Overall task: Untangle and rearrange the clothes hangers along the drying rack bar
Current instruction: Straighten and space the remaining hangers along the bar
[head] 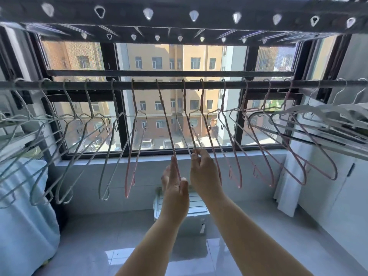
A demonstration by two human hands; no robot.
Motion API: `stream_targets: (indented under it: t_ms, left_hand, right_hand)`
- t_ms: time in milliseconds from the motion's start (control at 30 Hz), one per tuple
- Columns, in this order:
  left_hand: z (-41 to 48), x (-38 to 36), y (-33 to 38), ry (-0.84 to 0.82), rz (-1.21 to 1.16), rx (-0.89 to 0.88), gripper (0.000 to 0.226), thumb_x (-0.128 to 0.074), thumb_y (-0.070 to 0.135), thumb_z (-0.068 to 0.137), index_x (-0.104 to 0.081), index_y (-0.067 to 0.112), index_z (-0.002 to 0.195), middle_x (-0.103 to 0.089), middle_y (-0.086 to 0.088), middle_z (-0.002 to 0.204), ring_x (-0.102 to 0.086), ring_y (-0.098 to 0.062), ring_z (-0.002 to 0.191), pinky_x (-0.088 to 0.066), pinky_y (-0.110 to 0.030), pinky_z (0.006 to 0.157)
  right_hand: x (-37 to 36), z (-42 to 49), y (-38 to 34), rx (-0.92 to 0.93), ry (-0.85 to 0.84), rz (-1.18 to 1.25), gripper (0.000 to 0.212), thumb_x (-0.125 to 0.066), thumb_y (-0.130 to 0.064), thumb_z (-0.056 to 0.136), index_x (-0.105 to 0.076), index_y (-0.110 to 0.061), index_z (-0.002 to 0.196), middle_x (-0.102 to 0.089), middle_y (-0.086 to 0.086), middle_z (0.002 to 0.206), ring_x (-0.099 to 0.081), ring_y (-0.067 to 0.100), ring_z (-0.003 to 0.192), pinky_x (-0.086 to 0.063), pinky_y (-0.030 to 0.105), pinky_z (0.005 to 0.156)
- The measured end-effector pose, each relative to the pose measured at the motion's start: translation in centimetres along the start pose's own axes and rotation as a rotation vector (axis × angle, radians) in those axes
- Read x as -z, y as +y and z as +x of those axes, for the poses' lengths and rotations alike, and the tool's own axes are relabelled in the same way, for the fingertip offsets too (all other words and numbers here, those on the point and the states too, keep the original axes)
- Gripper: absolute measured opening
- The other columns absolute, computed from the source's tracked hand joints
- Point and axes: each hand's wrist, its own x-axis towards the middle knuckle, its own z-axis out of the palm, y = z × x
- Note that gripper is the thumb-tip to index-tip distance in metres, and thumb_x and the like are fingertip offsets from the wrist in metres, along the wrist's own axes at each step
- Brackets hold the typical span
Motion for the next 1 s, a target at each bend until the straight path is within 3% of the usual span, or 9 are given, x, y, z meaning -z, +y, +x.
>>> stream_targets:
  t_ms: [100,200,267,433,533,600,700,867,1000]
  left_hand:
    - [-0.2,0.1,-0.2,0.020,0.022,-0.011,0.052,-0.032,0.020,0.094,-0.002,0.040,0.131,-0.015,-0.007,0.150,-0.010,-0.010,0.136,-0.008,-0.021,0.099]
    - [-0.3,0.1,-0.5,0.062,0.032,-0.022,0.056,-0.035,0.016,0.095,-0.002,0.038,0.134,-0.018,-0.008,0.149,-0.015,-0.018,0.138,-0.009,-0.022,0.101]
    - [-0.5,0.1,-0.4,0.084,0.074,-0.037,0.058,-0.036,0.018,0.095,-0.003,0.032,0.140,-0.019,-0.008,0.149,-0.017,-0.022,0.137,-0.012,-0.024,0.102]
    - [-1.2,-0.1,1.2,0.240,0.198,0.020,0.059,-0.041,0.019,0.094,-0.008,0.013,0.144,-0.018,-0.011,0.151,-0.010,-0.029,0.139,-0.004,-0.035,0.112]
    - [-1.5,-0.2,2.6,0.452,0.287,-0.146,0.063,-0.043,0.027,0.089,-0.018,0.001,0.141,-0.025,-0.019,0.147,-0.016,-0.028,0.137,-0.003,-0.026,0.112]
    - [-1.7,-0.6,4.0,0.494,0.277,-0.285,0.058,-0.045,0.025,0.088,-0.027,0.002,0.138,-0.034,-0.016,0.143,-0.023,-0.021,0.134,-0.011,-0.025,0.113]
    - [-2.0,-1.8,5.9,0.321,0.123,-0.319,0.045,-0.055,0.015,0.088,-0.043,0.011,0.130,-0.053,-0.007,0.128,-0.050,-0.010,0.112,-0.038,-0.019,0.095]
    - [-1.8,-4.2,5.7,0.092,0.188,-0.103,0.043,-0.057,0.015,0.087,-0.044,0.014,0.128,-0.061,0.000,0.117,-0.056,-0.004,0.098,-0.039,-0.006,0.079]
    - [-2.4,-5.5,5.3,0.111,0.263,-0.098,0.027,-0.060,0.011,0.085,-0.059,0.012,0.112,-0.069,0.002,0.101,-0.060,-0.002,0.085,-0.034,0.007,0.067]
  right_hand:
    - [0.1,-0.4,-0.4,-0.003,-0.051,-0.028,0.035,-0.037,-0.026,0.096,-0.046,-0.008,0.125,-0.054,-0.005,0.081,-0.053,0.013,0.078,-0.040,0.025,0.071]
    - [1.1,-1.1,-1.3,0.008,-0.134,-0.097,0.047,-0.041,-0.025,0.096,-0.031,-0.010,0.139,-0.046,0.007,0.131,-0.045,0.020,0.121,-0.038,0.030,0.098]
    - [2.5,-1.8,-1.9,0.057,-0.131,-0.123,0.053,-0.043,-0.022,0.095,-0.024,-0.013,0.143,-0.034,0.005,0.144,-0.036,0.019,0.132,-0.032,0.031,0.108]
    - [6.9,-1.9,-2.5,0.188,0.050,-0.040,0.040,-0.051,-0.012,0.090,-0.046,-0.016,0.130,-0.049,0.002,0.132,-0.051,0.012,0.112,-0.044,0.017,0.090]
    - [7.9,-0.5,-1.6,0.132,-0.014,-0.094,0.045,-0.054,-0.012,0.090,-0.043,-0.012,0.133,-0.047,0.007,0.138,-0.047,0.018,0.122,-0.038,0.024,0.100]
    - [7.8,0.2,-1.3,0.088,-0.090,-0.158,0.050,-0.053,-0.014,0.091,-0.036,-0.009,0.137,-0.043,0.010,0.141,-0.043,0.022,0.127,-0.035,0.028,0.103]
    - [7.3,1.1,-1.5,-0.035,-0.247,-0.113,0.056,-0.049,-0.011,0.092,-0.024,-0.006,0.142,-0.040,0.016,0.142,-0.043,0.027,0.127,-0.038,0.022,0.089]
    - [6.3,2.8,-0.8,-0.280,-0.352,0.174,0.035,-0.045,-0.005,0.091,-0.043,0.003,0.125,-0.056,0.015,0.103,-0.055,0.026,0.098,-0.047,0.040,0.093]
    - [6.3,3.2,0.3,-0.312,-0.299,0.435,0.035,-0.035,0.001,0.094,-0.044,-0.002,0.127,-0.048,0.003,0.080,-0.047,0.013,0.071,-0.047,0.025,0.066]
